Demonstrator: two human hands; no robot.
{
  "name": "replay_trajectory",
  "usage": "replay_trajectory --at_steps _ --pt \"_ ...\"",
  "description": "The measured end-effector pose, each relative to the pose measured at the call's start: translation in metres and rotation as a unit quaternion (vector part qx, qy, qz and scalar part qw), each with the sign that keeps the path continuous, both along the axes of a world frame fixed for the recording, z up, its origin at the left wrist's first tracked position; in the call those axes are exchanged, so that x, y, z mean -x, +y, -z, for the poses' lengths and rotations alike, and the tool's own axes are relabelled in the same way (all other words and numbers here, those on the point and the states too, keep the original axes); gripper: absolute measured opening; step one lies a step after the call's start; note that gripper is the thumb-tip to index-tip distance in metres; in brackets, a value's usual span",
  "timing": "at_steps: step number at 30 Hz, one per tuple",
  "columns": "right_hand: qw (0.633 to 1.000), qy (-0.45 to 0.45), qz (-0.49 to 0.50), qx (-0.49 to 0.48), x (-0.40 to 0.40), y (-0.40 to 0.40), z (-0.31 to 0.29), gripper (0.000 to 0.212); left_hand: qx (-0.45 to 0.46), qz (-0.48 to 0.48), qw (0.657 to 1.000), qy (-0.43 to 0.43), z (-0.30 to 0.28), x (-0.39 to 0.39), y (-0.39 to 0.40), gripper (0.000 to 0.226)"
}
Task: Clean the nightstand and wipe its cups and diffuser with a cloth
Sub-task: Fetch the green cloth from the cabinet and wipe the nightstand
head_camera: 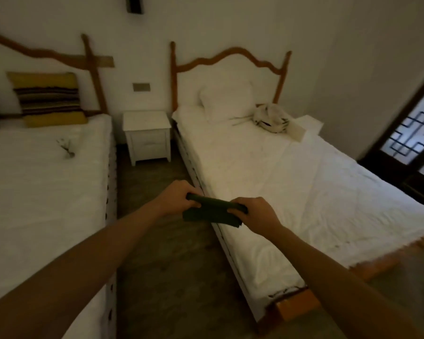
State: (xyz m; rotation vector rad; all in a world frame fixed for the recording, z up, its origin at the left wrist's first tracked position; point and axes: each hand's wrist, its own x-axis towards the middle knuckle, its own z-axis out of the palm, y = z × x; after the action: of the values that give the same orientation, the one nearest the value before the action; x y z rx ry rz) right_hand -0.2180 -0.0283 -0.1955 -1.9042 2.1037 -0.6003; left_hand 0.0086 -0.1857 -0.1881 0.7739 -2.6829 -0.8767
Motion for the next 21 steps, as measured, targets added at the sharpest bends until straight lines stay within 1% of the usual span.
replay_trajectory --at_steps 4,9,12,14,17,21 --pt "0.999 -0.002 -0.043 -0.004 0.005 -0.093 0.005 0.028 -0.016 -0.051 0.999 -0.006 0.011 -0.011 -0.073 0.022" --pt "0.997 0.001 -0.081 0.006 0.008 -0.217 0.011 0.029 -0.005 -0.107 0.994 -0.014 0.025 -0.018 -0.184 0.020" --pt "0.996 -0.012 -0.085 0.019 0.008 -0.303 0.008 0.030 -0.003 -0.140 0.990 0.009 0.024 -0.021 -0.263 0.021" --pt "0.996 -0.020 -0.086 0.019 0.007 -0.355 0.004 0.029 0.005 -0.145 0.989 0.015 0.017 -0.022 -0.312 0.023" --pt "0.995 -0.020 -0.092 0.021 0.007 -0.434 -0.001 0.027 0.008 -0.149 0.989 -0.003 0.008 -0.026 -0.385 0.025" --pt "0.994 -0.028 -0.098 0.042 0.008 -0.513 -0.007 0.026 0.041 -0.161 0.986 0.006 -0.001 -0.025 -0.457 0.022"
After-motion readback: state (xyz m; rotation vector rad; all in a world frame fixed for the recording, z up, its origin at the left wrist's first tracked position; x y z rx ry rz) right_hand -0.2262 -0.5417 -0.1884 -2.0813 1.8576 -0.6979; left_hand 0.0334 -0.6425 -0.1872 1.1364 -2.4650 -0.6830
